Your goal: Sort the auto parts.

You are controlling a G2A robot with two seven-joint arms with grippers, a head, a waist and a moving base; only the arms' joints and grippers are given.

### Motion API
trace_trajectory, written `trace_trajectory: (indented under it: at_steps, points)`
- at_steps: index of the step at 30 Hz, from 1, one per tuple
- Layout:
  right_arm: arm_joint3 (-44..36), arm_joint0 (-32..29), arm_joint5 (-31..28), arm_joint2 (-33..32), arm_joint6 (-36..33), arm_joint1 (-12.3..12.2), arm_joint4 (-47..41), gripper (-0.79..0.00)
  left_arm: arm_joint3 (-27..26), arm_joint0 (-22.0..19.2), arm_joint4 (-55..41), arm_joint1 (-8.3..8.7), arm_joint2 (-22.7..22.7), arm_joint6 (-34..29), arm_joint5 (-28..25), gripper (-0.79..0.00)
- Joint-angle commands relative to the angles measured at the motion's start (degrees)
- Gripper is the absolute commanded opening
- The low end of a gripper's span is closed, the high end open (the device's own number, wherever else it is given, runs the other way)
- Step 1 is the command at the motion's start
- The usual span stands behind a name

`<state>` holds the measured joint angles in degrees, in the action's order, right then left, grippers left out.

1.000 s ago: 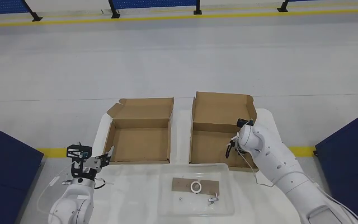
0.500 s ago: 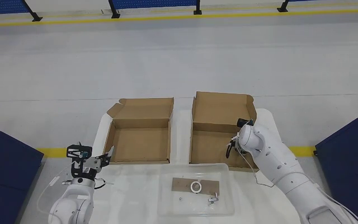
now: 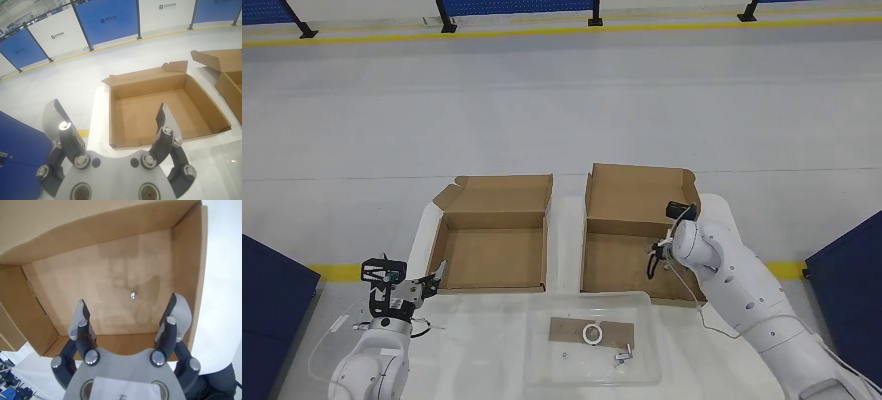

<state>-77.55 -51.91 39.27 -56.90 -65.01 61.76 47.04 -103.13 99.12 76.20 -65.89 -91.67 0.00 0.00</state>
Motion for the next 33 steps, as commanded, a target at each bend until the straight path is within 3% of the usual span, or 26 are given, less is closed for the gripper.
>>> trace_trajectory:
  at_steps: [1, 8, 19, 23, 33]
  points:
    - [-2.75, -1.03, -0.35, -1.5, -0.36, -0.5, 0.22, 0.0, 0.0, 0.0, 0.0, 0.0, 0.0, 0.0, 0.0, 0.0]
    - [-13.87, -5.93, -3.07, -8.13, -3.08, -2.56, 0.75, 0.0, 0.0, 0.0, 0.0, 0.0, 0.0, 0.0, 0.0, 0.0]
    - [-14.12, -6.01, -3.43, -8.14, -2.67, -2.54, 0.62, 0.0, 0.0, 0.0, 0.0, 0.0, 0.0, 0.0, 0.0, 0.0]
    - [-17.92, -7.01, -9.54, -9.44, -2.3, -2.94, 0.38, 0.0, 0.0, 0.0, 0.0, 0.0, 0.0, 0.0, 0.0, 0.0]
    - [-34.8, -11.78, -25.82, -15.98, -13.85, -4.92, -4.67, 0.0, 0.0, 0.0, 0.0, 0.0, 0.0, 0.0, 0.0, 0.0]
